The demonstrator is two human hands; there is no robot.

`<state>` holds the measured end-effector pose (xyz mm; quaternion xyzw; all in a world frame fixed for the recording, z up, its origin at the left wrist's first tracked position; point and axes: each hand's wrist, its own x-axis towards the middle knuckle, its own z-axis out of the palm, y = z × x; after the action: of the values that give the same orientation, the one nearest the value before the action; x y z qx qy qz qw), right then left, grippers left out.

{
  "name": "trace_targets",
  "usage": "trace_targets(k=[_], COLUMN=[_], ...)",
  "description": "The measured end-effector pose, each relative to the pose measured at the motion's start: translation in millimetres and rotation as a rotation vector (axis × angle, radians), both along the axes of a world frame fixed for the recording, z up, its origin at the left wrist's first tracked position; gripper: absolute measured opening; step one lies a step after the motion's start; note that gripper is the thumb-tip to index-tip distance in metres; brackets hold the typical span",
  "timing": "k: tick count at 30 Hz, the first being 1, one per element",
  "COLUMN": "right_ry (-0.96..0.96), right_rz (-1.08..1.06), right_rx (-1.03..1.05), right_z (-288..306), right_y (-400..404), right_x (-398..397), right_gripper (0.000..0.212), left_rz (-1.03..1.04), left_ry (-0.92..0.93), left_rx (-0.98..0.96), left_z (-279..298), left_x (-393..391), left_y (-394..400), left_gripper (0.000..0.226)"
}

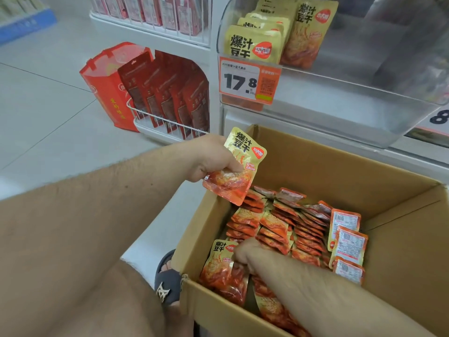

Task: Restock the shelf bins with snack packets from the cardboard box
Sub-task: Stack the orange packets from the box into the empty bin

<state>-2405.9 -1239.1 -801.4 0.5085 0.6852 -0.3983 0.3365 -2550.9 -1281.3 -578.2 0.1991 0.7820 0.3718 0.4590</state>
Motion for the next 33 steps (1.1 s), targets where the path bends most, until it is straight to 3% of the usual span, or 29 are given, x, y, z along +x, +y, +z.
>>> trace_targets(k=[3,9,15,21,22,24,25,26,29,33], right_ry=[0.114,0.601,1.002,1.043,1.044,1.052,1.055,1.057,1.063,1.094], right_rz=[-0.028,-0.167,-0.411,-0.373,-0.382,-0.408,-0.431,-0.456,-0.499,-0.503], right_rx=[-0.064,0.159,-0.059,-0.056,-0.044,-0.015,-0.005,0.002,0.019,0.057], right_z=[13,100,186,217,219,224,227,230,238,255], right_y=[14,99,122,104,103,101,101,100,100,102], right_x=[4,33,58,41,38,35,33,32,28,22], right_gripper=[0.014,0.023,0.018,0.020,0.020,0.020,0.019,0.019,0.020,0.015], left_rz=[-0.023,-0.032,0.106,0.222,0.218,0.215,0.193,0.155,0.042,-0.014], left_ry=[0.016,-0.031,-0.059,-0.185,-0.217,-0.295,-0.333,-0.333,-0.201,-0.100], left_rx=[-0.007,0.030,0.072,0.177,0.183,0.236,0.244,0.263,0.358,0.420], left_z=[0,10,9,23,25,23,27,33,36,39], left_x=[-5,-8,-1,28,33,38,41,45,48,45], left_y=[-1,0,9,22,23,27,29,30,33,36], left_gripper=[0.029,0.032,0.039,0.008,0.016,0.065,0.078,0.071,0.020,0.022])
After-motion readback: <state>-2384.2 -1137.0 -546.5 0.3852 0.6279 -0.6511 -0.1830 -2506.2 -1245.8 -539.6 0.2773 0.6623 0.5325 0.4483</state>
